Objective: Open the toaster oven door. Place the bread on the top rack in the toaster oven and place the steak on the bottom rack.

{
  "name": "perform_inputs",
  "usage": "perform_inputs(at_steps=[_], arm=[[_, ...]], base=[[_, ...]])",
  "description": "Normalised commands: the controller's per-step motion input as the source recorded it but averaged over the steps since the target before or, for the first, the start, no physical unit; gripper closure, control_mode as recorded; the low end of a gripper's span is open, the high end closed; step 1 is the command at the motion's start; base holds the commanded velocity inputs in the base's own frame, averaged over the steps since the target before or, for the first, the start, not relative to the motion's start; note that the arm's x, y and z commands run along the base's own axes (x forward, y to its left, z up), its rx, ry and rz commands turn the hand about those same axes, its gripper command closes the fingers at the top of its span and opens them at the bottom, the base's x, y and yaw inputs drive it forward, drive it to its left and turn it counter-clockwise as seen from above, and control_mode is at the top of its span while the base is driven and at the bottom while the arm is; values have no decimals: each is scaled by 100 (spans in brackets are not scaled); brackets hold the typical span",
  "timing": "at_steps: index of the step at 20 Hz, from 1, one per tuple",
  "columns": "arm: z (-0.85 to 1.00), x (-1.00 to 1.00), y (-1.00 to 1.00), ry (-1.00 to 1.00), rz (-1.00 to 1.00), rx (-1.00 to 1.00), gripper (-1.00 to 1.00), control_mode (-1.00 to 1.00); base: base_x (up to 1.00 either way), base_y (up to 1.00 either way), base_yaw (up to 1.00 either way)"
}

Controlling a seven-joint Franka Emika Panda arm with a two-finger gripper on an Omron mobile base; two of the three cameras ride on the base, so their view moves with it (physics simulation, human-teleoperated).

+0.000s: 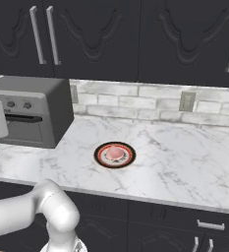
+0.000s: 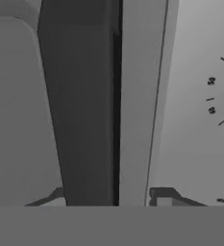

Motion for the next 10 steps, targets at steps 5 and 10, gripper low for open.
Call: perform_inputs(at_steps=[5, 10], arm=[[10, 18, 0, -4, 0, 0, 100, -100], [12, 15, 0, -2, 0, 0, 100, -100]], base=[[0, 0, 0], [0, 0, 0]])
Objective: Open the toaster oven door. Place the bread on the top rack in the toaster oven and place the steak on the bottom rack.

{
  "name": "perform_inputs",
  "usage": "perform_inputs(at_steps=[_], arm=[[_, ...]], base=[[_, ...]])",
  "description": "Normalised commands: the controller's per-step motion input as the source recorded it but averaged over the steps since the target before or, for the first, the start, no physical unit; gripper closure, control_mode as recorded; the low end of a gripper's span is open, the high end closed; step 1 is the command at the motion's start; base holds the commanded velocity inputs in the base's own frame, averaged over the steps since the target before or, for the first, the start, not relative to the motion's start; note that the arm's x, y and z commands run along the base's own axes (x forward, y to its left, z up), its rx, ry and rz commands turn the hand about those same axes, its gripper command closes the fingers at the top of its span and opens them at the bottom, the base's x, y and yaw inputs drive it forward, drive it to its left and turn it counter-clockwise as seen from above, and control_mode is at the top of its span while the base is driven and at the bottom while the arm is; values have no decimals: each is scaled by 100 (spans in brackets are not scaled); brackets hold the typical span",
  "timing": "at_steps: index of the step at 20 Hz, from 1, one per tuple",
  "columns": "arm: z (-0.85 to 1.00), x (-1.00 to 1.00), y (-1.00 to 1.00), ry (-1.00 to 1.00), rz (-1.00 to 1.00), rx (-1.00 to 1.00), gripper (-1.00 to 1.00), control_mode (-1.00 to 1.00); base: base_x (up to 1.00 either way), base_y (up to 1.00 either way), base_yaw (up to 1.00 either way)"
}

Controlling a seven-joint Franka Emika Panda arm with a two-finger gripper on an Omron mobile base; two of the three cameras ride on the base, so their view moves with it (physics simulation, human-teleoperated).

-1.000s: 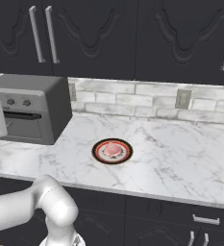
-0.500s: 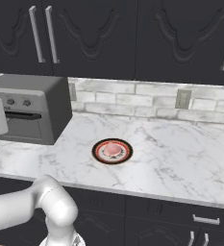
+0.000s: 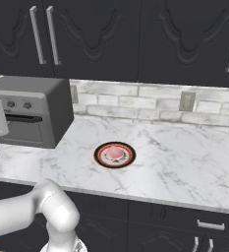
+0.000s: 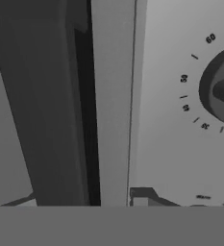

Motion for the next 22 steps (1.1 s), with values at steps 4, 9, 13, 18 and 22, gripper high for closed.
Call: perform_inputs(at_steps=[4, 9, 13, 18, 22], arm=[[10, 4, 0, -5, 0, 0, 100, -100], [8, -4, 0, -8, 0, 0, 100, -100], [19, 5, 0, -4, 0, 0, 100, -100], [29, 7, 0, -1, 0, 0, 100, -100], [31, -4, 0, -1, 0, 1, 100, -100]], base=[[0, 0, 0], [0, 0, 0], [0, 0, 0], [0, 0, 0], [0, 0, 0]])
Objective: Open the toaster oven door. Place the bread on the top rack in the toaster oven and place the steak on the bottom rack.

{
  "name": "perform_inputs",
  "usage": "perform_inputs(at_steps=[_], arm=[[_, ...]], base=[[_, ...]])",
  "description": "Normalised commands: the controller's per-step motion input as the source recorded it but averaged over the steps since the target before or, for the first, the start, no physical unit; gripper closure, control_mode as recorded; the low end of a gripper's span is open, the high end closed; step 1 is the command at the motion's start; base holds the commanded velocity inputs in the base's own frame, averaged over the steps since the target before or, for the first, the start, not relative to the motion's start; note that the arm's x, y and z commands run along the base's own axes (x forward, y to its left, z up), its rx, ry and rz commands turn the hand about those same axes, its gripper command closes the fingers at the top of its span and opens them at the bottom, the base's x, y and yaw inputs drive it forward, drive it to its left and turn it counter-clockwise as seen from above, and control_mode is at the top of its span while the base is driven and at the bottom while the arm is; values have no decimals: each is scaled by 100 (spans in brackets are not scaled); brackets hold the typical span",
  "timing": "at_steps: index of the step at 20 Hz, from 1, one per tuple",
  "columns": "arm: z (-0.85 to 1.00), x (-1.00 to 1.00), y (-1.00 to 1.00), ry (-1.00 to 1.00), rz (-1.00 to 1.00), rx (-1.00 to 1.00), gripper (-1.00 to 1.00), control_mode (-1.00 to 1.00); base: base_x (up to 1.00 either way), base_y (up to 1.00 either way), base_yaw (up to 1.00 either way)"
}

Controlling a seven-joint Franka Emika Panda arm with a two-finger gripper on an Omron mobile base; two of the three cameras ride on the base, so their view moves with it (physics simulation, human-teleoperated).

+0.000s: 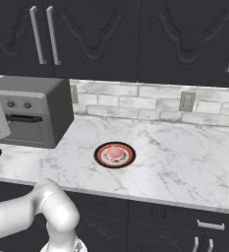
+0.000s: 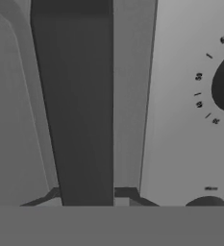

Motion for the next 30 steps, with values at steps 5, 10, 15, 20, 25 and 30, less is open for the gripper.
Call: perform_inputs(at_steps=[5, 10, 15, 20, 25, 30], arm=[[33, -4, 0, -1, 0, 3, 100, -100], [37, -2, 0, -5, 0, 2, 100, -100], [34, -9, 0, -11, 0, 1, 100, -100], [33, -13, 3, -10, 0, 5, 100, -100], [36, -13, 2, -6, 0, 8, 100, -100], [39, -17, 3, -3, 0, 12, 100, -100]], base=[[0, 0, 0], [0, 0, 0], [0, 0, 0], [0, 0, 0], [0, 0, 0], [0, 0, 0]])
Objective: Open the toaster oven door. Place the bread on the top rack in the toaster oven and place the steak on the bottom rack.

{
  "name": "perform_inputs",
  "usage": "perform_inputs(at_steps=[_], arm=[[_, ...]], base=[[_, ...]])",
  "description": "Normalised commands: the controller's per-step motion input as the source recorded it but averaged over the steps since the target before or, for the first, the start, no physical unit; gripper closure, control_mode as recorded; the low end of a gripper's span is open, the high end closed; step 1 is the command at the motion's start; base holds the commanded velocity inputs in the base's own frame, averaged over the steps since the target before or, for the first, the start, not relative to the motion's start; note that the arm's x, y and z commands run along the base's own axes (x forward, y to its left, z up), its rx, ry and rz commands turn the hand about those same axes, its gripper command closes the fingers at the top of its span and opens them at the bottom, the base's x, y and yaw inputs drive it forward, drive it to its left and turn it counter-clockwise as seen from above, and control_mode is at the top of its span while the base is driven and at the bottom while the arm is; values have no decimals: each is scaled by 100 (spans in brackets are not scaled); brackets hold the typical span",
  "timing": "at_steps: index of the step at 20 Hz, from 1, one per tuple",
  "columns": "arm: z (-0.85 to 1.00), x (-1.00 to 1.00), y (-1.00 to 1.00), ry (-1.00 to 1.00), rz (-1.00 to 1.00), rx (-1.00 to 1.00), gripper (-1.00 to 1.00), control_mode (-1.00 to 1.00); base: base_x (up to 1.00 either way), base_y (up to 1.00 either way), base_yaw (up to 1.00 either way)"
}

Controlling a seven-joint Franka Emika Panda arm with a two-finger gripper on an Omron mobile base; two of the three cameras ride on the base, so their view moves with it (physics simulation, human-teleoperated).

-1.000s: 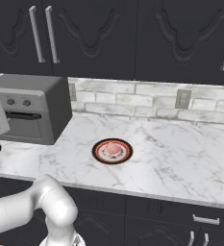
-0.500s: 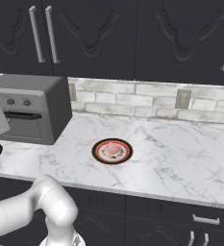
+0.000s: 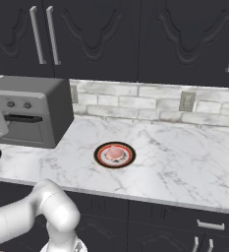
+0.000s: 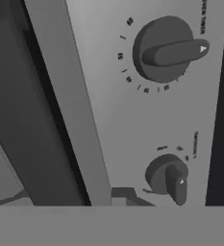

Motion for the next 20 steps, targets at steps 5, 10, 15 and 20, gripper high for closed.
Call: perform_inputs(at_steps=[5, 10, 15, 20], arm=[[40, -20, 1, -1, 0, 14, 100, -100], [41, -19, 1, 0, 0, 14, 100, -100], [47, -4, 2, 0, 0, 13, 100, -100], [50, 1, 0, 3, 0, 12, 100, -100]], base=[[0, 0, 0], [0, 0, 0], [0, 0, 0], [0, 0, 0]])
